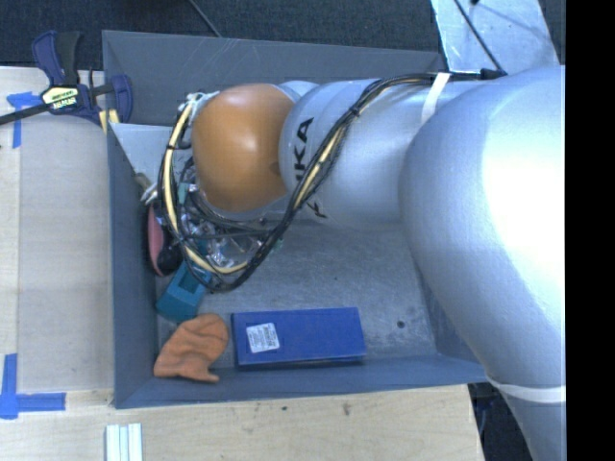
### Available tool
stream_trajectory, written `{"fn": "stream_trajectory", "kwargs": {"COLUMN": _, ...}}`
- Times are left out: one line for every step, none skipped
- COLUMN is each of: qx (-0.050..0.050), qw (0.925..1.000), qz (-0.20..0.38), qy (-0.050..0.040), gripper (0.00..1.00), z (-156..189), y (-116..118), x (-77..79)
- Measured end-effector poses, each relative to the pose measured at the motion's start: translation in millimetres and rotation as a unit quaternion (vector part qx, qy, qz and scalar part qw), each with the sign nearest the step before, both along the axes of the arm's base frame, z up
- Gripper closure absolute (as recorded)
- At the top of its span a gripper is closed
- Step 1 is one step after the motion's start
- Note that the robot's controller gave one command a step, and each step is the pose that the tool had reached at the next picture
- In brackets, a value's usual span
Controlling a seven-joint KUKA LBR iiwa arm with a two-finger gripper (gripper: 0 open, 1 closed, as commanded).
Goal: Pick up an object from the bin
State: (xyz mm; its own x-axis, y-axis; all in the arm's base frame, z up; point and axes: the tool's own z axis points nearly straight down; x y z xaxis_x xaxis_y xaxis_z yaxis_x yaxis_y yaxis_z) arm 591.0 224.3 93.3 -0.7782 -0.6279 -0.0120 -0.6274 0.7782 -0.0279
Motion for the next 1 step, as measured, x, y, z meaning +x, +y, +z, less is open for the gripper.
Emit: {"fn": "stream_trajectory", "kwargs": {"qx": 0.0, "qw": 1.0, "qz": 0.0, "qy": 0.0, "gripper": 1.0, "z": 0.0, "y": 0.0, "x": 0.0}}
